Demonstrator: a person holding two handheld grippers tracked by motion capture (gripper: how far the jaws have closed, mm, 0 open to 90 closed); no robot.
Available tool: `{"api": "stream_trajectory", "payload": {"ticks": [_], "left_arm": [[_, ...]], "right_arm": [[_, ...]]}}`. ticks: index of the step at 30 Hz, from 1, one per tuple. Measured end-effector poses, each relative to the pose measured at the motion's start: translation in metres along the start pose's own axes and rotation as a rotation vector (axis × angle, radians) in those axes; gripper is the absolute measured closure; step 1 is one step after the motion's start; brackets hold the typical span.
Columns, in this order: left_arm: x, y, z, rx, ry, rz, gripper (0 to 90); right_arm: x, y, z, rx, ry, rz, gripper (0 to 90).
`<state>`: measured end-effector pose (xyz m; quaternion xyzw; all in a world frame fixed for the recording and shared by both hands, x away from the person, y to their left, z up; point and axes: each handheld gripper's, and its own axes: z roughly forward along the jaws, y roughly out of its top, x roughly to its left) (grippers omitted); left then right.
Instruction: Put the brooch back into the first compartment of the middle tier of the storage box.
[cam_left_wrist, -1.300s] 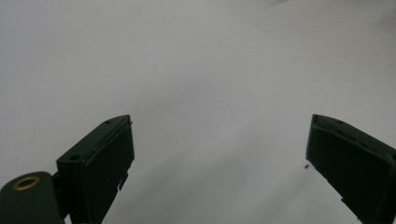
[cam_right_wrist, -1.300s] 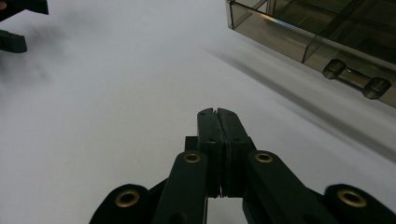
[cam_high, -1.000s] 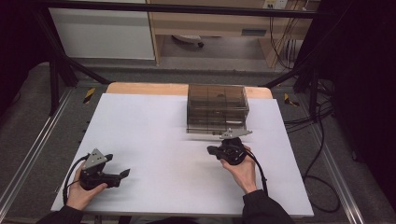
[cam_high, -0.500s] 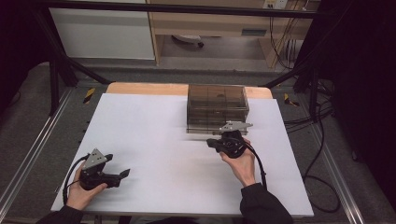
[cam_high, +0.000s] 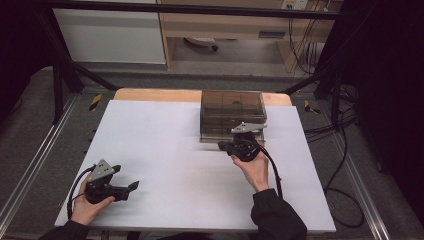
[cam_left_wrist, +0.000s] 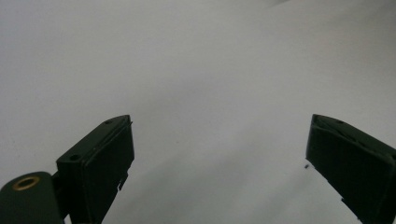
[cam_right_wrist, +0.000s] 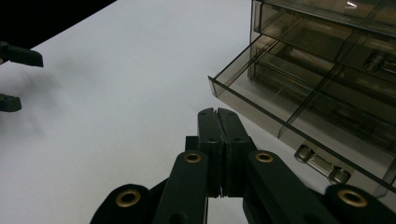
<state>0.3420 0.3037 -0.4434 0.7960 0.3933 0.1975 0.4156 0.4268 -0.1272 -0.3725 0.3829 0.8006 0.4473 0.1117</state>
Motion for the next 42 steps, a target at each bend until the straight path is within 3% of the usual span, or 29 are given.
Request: {"api": "stream_trajectory", "payload": {"ticks": [13, 42], "left_arm": [[0.000, 0.000, 0.000, 0.000, 0.000, 0.000, 7.2], [0.000, -0.001, 0.000, 0.002, -0.001, -0.002, 7.2]], "right_arm": [[-0.006, 0.010, 0.010, 0.010, -0.032, 0.006, 89.5], [-0.019, 0.029, 0.038, -0.001, -0.053, 0.041, 89.5]]}}
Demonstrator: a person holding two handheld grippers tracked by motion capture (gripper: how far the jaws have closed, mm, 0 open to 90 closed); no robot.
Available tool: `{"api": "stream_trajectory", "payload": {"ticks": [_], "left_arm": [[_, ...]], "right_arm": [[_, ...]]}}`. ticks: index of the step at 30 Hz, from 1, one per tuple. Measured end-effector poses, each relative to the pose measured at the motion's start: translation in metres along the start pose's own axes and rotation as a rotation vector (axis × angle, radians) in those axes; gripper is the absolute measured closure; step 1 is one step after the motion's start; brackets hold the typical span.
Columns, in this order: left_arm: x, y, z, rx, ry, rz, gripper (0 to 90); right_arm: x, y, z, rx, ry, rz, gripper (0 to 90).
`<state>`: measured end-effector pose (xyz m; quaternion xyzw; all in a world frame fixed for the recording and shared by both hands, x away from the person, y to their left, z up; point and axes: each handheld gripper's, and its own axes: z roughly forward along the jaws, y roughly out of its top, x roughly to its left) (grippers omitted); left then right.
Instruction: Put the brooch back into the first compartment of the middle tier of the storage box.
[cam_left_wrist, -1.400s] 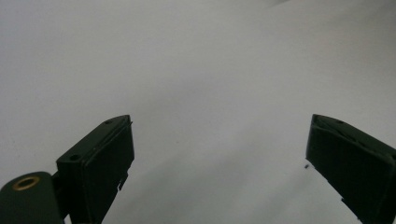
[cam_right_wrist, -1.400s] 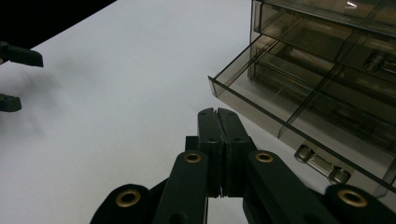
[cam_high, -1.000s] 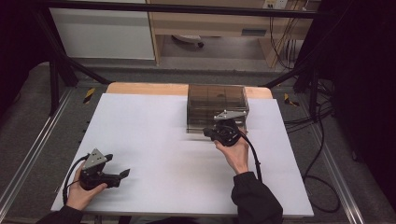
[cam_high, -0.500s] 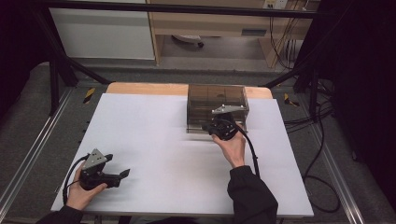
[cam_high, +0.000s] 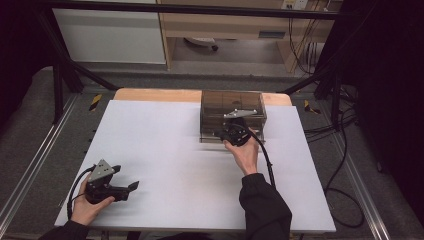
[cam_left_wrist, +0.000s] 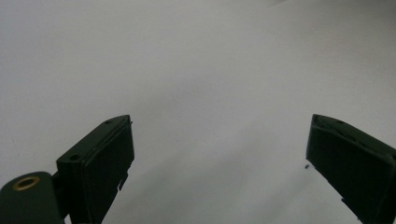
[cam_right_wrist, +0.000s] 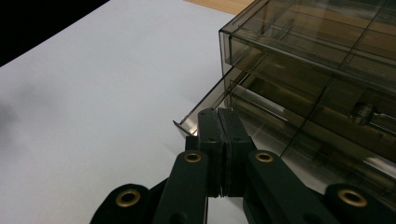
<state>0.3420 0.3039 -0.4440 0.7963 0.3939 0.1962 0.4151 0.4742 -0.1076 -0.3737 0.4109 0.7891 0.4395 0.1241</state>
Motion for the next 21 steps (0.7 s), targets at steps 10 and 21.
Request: {"api": "stream_trajectory", "payload": {"ticks": [10, 21], "left_arm": [[0.000, 0.000, 0.000, 0.003, -0.001, 0.000, 7.2], [0.000, 0.000, 0.000, 0.002, -0.001, 0.001, 7.2]], "right_arm": [[-0.008, -0.001, 0.011, -0.004, -0.006, 0.024, 89.5], [-0.014, -0.003, 0.023, -0.006, -0.012, 0.047, 89.5]]}}
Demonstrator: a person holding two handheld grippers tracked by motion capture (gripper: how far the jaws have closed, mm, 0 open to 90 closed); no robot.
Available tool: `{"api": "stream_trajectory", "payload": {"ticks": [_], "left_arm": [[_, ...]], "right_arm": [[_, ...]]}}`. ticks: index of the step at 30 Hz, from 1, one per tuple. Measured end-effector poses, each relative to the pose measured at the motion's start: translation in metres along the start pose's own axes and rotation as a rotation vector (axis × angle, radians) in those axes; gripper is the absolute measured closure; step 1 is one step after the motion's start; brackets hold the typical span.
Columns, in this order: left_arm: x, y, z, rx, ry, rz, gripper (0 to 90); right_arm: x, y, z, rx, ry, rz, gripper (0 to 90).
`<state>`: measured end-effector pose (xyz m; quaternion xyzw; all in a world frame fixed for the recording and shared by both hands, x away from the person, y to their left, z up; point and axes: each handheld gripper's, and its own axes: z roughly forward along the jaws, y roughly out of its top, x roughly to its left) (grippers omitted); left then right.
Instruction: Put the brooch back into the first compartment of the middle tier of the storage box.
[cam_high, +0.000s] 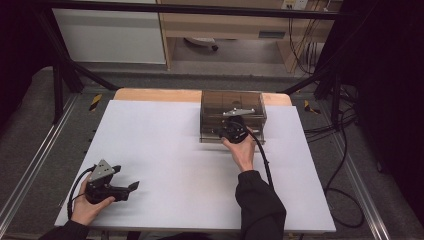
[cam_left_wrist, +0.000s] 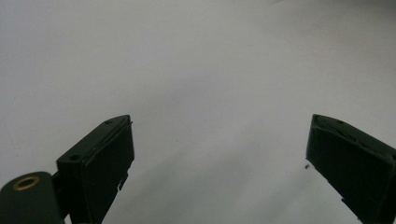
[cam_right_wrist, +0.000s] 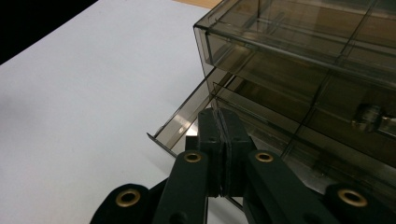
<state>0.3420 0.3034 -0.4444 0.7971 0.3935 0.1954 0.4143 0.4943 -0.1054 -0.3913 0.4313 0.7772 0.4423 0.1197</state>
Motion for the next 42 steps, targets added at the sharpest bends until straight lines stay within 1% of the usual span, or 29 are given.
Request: {"api": "stream_trajectory", "payload": {"ticks": [12, 16, 27, 32, 36, 40, 42], "left_arm": [[0.000, 0.000, 0.000, 0.000, -0.001, -0.001, 7.2], [0.000, 0.000, 0.000, -0.001, -0.001, 0.000, 7.2], [0.000, 0.000, 0.000, -0.001, -0.001, 0.000, 7.2], [0.000, 0.000, 0.000, -0.002, 0.000, 0.001, 7.2], [0.000, 0.000, 0.000, 0.000, -0.002, 0.000, 7.2], [0.000, 0.000, 0.000, 0.000, -0.002, -0.001, 7.2], [0.000, 0.000, 0.000, 0.001, -0.001, 0.000, 7.2]], "right_arm": [[-0.003, -0.006, 0.015, 0.015, -0.014, 0.007, 89.4], [-0.002, -0.007, 0.019, 0.019, -0.023, -0.001, 89.3], [-0.004, -0.010, 0.023, 0.042, -0.032, 0.005, 89.0], [-0.004, -0.010, 0.023, 0.038, -0.032, 0.007, 86.7], [-0.004, -0.008, 0.018, 0.019, -0.032, 0.001, 83.9], [-0.002, -0.005, 0.011, 0.003, -0.035, -0.009, 78.5], [-0.002, -0.004, 0.008, 0.001, -0.036, -0.014, 74.3]]}}
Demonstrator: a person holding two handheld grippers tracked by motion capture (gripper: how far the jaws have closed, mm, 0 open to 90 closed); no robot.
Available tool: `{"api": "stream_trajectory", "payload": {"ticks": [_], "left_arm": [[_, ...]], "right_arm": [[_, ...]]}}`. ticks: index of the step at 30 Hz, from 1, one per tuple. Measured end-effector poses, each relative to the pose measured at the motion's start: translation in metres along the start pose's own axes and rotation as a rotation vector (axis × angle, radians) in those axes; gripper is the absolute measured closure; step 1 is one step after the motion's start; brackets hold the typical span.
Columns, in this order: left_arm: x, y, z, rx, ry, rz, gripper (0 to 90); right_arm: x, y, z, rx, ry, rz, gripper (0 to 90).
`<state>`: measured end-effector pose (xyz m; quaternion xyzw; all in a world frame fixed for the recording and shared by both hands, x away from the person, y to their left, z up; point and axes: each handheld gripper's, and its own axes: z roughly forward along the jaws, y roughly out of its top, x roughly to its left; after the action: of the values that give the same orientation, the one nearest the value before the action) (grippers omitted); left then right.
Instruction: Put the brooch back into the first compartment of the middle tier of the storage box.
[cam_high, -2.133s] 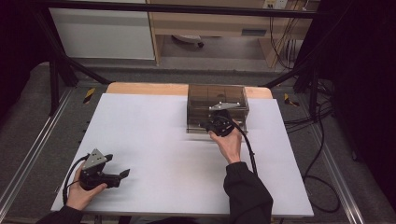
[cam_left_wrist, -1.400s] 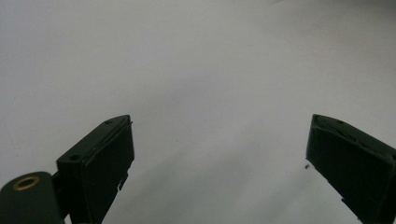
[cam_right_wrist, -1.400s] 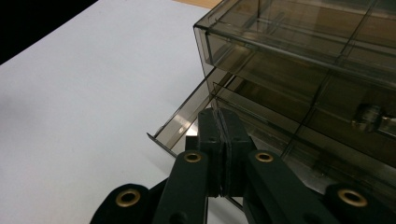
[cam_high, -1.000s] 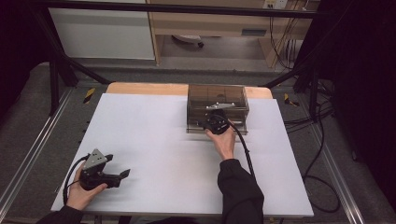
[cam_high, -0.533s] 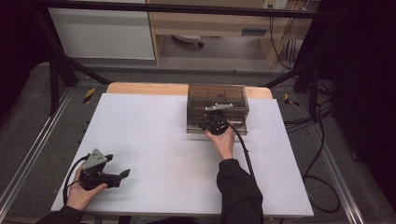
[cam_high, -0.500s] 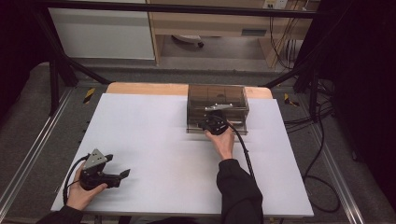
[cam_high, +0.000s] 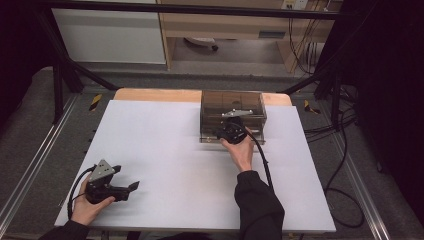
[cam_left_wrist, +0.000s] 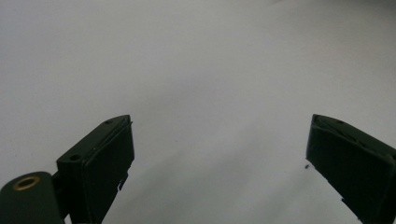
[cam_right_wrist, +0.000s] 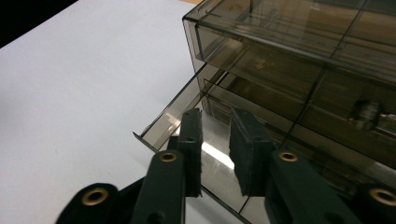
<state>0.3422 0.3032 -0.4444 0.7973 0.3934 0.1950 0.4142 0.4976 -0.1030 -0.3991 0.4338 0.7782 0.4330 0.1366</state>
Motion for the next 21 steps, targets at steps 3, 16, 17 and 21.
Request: {"api": "stream_trajectory", "payload": {"ticks": [3, 16, 17, 21], "left_arm": [[0.000, 0.000, 0.000, 0.000, 0.000, -0.001, 7.2], [0.000, 0.000, 0.000, -0.001, 0.001, 0.000, 7.2], [0.000, 0.000, 0.000, 0.000, 0.001, 0.000, 7.2], [0.000, 0.000, 0.000, 0.000, 0.001, 0.000, 7.2]], "right_arm": [[0.001, 0.001, -0.005, -0.004, -0.001, -0.001, 69.7], [0.004, 0.004, -0.029, 0.011, -0.018, -0.018, 36.3], [0.005, 0.004, -0.032, 0.013, -0.019, -0.023, 33.9], [0.007, 0.003, -0.042, -0.002, -0.010, -0.021, 24.7]]}}
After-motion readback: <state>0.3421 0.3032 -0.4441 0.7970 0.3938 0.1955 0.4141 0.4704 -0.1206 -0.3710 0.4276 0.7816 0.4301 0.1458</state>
